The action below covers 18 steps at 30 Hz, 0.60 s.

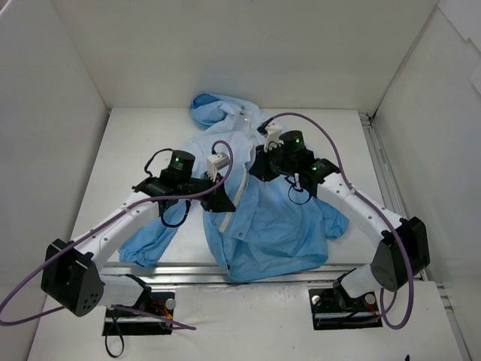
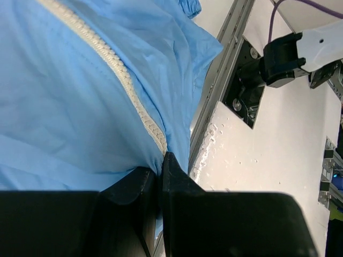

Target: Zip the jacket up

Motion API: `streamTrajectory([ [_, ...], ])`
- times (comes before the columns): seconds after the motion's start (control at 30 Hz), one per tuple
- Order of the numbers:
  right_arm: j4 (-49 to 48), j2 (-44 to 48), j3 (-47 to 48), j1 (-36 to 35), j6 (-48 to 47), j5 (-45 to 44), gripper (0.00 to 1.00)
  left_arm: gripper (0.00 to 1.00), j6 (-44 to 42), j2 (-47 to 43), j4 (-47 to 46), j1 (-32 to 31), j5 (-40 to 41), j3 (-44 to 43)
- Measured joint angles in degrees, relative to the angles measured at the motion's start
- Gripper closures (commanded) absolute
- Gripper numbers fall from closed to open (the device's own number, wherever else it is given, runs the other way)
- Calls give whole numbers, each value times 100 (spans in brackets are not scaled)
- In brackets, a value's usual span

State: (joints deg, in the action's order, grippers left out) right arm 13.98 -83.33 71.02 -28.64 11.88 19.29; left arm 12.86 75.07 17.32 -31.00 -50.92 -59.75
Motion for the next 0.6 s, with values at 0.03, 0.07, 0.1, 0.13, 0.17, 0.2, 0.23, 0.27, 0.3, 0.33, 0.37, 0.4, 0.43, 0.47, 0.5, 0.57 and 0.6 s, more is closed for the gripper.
streamTrajectory([
  [0.03,9,-44,11,52,0,-83,100,100,-28,-20,44,2,4,35],
  [0.07,15,-85,24,96,0,-166,100,100,-44,-39,87,15,15,66],
  [0.1,15,-125,33,133,0,-249,100,100,-52,-59,131,28,31,98],
  [0.13,15,-173,39,181,-2,-341,100,100,-66,-96,179,52,83,157],
  [0.17,17,-199,39,216,0,-407,100,100,-70,-120,219,70,116,192],
  [0.2,31,-216,39,256,2,-476,100,100,-72,-160,247,96,186,245],
  [0.23,46,-227,39,291,2,-538,100,100,-68,-192,291,120,249,280],
  [0.27,61,-232,44,323,4,-595,100,100,-70,-232,321,149,334,315],
  [0.3,83,-236,61,352,4,-645,100,100,-66,-262,352,192,431,339],
  [0.33,103,-247,92,374,7,-691,100,100,-59,-297,385,227,533,348],
  [0.37,125,-260,133,396,7,-710,100,100,-50,-319,393,267,629,350],
  [0.4,136,-267,173,417,7,-756,100,100,-35,-341,409,328,750,350],
  [0.43,157,-267,212,439,9,-767,100,100,-13,-356,422,387,887,350],
  [0.47,173,-267,247,461,9,-791,100,100,9,-361,431,448,1003,350],
  [0.5,190,-267,289,490,9,-793,100,100,48,-361,448,527,1123,350],
  [0.57,223,-267,374,551,9,-826,100,100,131,-361,476,662,1373,350],
  [0.6,236,-267,420,586,9,-833,100,100,168,-361,481,730,1504,350],
])
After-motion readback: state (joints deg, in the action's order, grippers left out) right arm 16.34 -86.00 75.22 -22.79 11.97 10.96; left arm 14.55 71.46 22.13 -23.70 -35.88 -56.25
